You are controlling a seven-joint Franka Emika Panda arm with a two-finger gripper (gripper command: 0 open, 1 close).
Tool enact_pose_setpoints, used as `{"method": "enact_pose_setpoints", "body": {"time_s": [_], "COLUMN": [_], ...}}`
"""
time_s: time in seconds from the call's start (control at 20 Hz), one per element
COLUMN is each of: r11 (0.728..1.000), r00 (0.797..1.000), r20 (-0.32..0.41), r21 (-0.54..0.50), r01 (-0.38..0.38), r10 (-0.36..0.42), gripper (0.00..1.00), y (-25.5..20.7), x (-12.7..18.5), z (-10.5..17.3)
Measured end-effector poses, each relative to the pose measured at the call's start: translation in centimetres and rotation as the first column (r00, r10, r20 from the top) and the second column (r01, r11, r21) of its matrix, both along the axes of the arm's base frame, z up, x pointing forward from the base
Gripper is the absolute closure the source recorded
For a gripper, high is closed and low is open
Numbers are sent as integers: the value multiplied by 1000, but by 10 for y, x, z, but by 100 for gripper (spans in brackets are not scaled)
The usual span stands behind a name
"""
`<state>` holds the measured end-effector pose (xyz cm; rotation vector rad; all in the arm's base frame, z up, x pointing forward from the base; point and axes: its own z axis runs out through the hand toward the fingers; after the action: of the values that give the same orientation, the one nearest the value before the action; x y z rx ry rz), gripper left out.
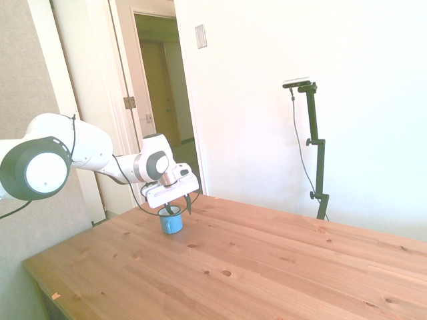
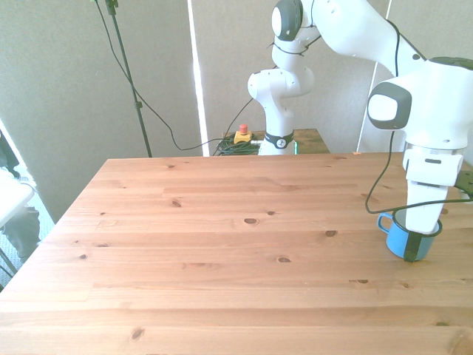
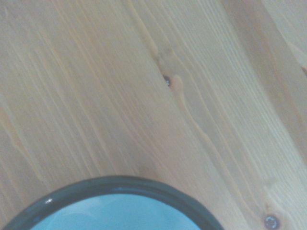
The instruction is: Flip the mug upright
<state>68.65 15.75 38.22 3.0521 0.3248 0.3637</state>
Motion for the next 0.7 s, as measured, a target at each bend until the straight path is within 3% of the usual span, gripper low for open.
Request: {"method": "enact_pose_setpoints", "body": {"time_s": [0.35,0.7], "r11": [1000,999], "r00": [999,995], "r20": [37,85], "r21": [10,22], "r01": [-4,-46], "r10": [3,44], "gripper": [0,0], "y": [8,30], "x": [-5,-52], "z": [18,62]}}
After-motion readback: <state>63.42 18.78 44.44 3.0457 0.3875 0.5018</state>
